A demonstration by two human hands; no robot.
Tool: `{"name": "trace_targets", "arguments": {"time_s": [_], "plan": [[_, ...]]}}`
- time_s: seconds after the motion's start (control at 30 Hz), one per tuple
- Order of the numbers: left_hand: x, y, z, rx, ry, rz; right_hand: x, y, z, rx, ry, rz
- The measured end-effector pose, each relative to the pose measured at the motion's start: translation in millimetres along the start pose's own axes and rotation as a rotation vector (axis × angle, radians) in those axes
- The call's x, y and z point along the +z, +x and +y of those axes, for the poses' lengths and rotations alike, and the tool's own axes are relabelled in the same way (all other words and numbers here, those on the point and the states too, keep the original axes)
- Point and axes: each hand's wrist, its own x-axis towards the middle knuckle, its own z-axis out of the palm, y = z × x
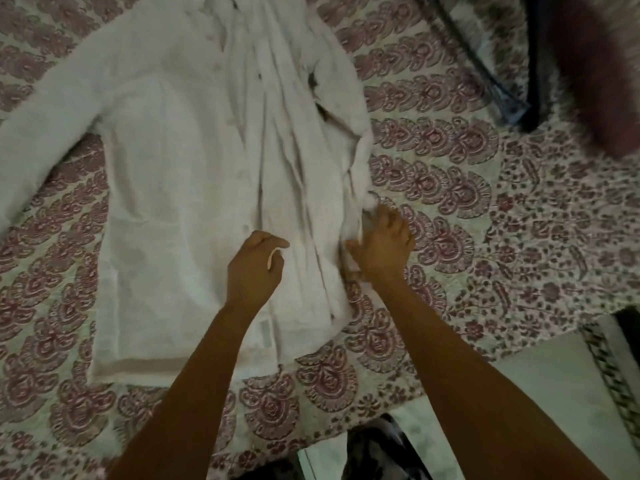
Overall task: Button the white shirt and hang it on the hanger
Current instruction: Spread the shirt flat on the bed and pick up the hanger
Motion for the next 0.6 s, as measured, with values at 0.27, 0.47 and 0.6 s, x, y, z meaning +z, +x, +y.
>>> {"name": "trace_targets", "arguments": {"time_s": [0.27, 0.47, 0.6], "plan": [[55, 50, 83, -0.140, -0.168, -0.175, -30, 38, 51, -0.093, 0.559, 0.239], [80, 70, 107, -0.380, -0.150, -0.235, -13, 38, 61, -0.064, 0.437, -0.196], [85, 75, 111, -0.349, -0.132, -0.187, -24, 23, 60, 0.040, 0.774, 0.032]]}}
